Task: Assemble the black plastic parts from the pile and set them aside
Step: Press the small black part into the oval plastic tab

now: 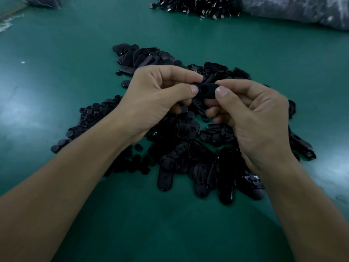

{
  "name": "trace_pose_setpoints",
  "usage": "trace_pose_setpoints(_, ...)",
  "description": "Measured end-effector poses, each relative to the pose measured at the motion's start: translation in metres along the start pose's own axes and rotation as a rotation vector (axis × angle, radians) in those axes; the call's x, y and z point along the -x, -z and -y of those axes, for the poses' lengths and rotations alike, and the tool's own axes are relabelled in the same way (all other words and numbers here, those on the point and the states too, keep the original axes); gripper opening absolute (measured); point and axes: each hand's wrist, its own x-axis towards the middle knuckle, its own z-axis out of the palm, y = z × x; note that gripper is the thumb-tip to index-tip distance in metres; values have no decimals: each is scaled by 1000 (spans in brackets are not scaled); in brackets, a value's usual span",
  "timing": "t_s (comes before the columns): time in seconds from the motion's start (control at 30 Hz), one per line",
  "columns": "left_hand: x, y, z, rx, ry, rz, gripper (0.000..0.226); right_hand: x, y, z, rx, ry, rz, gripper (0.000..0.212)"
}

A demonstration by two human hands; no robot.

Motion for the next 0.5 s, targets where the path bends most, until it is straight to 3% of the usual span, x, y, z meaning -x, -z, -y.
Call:
trace_pose_setpoints(0.17,-7,16,-3,22,49,-289,13,5,-3,-5,350,91,14,12)
trace_pose_setpoints(0.27,-12,29,-4,39,77,-457,14,10,-7,-6,533,136,120,10)
trace_pose_setpoints(0.5,-13,29,-4,106,64,-508,11,9,-24,9,861,189,441,14)
